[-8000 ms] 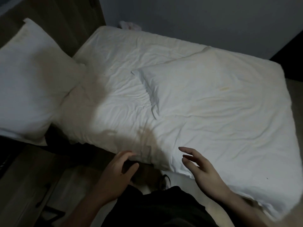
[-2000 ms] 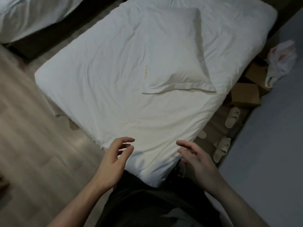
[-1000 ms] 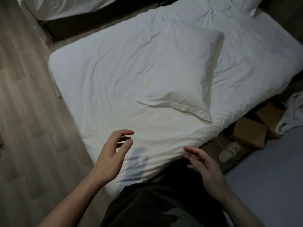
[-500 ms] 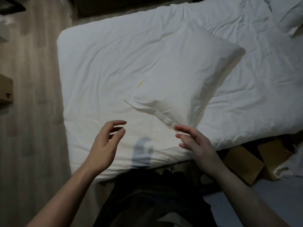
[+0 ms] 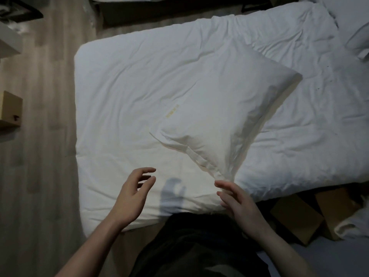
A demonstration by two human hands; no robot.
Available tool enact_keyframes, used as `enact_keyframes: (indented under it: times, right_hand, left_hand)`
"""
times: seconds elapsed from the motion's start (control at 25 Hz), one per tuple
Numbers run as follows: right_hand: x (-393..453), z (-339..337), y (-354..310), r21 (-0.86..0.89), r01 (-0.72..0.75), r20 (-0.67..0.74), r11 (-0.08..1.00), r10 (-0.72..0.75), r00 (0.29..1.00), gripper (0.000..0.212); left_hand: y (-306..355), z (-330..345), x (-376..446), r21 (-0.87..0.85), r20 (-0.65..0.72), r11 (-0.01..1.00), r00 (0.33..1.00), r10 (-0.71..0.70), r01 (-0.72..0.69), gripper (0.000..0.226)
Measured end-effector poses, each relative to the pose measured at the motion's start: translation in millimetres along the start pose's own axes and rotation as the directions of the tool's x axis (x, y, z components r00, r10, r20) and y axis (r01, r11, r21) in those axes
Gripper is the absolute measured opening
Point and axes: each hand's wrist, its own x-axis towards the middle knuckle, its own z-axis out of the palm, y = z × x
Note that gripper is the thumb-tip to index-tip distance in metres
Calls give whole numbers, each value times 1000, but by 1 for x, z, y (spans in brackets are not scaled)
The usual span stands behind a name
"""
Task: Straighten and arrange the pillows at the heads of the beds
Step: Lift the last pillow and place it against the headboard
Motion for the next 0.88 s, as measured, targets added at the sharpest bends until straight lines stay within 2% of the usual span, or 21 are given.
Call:
enact_keyframes:
  times: [0.24,0.32,0.44,0.6,0.72,0.88]
  right_hand:
    - [27,-19,-6,25,-55,-177,998,59,982,24]
    - [42,-20,-12,24,-67,-209,997,70,975,24]
    - [81,-26,-20,-20,-78,-241,997,71,968,25]
    - [156,-42,-8,-95,-146,-273,985,115,955,26]
    - [215,-62,8,-49,-248,-339,967,217,915,44]
    - [295,-96,55,-58,-403,-368,913,356,859,95]
  left_hand:
    - [16,9,105,48,127,998,991,38,-45,22]
    - [20,18,141,68,113,997,993,38,-46,24]
    - [19,36,201,71,67,995,995,-78,73,28]
    - [0,64,265,115,67,957,959,-274,265,42]
    - [-10,83,304,194,46,936,951,-306,292,61]
    - [-20,123,351,290,26,914,952,-304,284,83]
